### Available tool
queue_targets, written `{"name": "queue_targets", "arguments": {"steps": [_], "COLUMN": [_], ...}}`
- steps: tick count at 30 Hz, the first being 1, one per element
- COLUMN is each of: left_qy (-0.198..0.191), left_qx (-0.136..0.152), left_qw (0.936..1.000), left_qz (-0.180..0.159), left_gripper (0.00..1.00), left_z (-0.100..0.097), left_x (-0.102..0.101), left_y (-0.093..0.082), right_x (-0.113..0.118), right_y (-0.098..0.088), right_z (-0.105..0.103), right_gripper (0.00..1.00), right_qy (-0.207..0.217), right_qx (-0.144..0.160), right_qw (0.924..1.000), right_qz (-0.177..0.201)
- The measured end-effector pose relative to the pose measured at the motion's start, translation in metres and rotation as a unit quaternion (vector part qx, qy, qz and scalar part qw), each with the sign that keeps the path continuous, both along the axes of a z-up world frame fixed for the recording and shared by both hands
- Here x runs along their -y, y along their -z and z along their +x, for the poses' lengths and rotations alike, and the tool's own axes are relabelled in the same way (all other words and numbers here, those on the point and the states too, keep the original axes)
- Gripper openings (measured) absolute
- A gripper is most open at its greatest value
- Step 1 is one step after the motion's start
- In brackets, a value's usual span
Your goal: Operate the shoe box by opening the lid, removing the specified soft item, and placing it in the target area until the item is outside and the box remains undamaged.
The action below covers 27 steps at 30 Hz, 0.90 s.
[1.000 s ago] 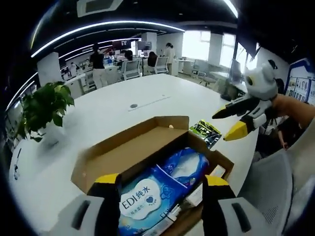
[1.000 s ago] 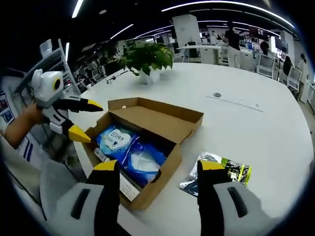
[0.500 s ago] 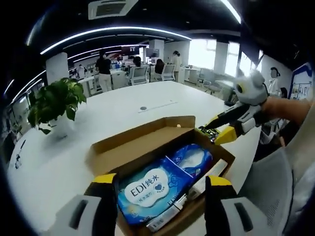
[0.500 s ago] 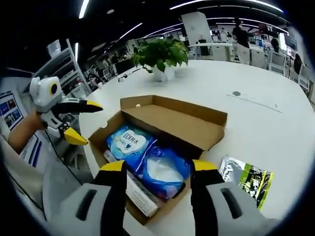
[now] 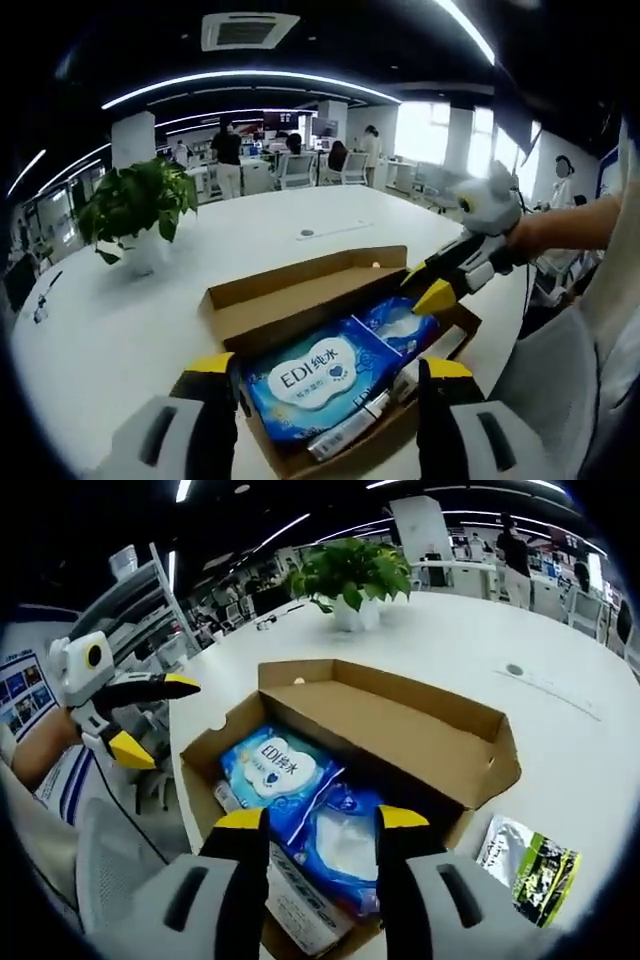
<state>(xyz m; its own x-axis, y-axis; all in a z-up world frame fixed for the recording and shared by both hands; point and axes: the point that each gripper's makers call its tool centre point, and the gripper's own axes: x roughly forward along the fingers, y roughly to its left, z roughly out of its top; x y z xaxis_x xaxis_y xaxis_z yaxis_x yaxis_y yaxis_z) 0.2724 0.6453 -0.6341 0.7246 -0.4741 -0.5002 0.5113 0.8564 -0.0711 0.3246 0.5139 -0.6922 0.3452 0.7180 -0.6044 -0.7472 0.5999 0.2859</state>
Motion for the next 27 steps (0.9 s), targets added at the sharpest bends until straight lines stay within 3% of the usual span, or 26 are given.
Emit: {"name": "queue_targets", "arguments": {"steps": [5,27], "left_qy": [-0.012,-0.055], "left_qx": [0.002,0.012], "left_qw": [0.9999,0.9984], "left_qz": [0.010,-0.007], "left_gripper": [0.74,0.69], "left_z": [-0.002,-0.011], "left_x": [-0.009,-0.024], "left_y": [0.004,0.010], "right_x": [-0.011,-0.054], "right_y": [0.008,0.042], "right_z": [0.004,0.006], "right_gripper": [0.35,0.28], "right_qy": [-0.008,-0.047], "right_qx": [-0.001,-0.033], "right_qw": [0.9999,0.9980], "right_qz": [-0.007,-0.027]}}
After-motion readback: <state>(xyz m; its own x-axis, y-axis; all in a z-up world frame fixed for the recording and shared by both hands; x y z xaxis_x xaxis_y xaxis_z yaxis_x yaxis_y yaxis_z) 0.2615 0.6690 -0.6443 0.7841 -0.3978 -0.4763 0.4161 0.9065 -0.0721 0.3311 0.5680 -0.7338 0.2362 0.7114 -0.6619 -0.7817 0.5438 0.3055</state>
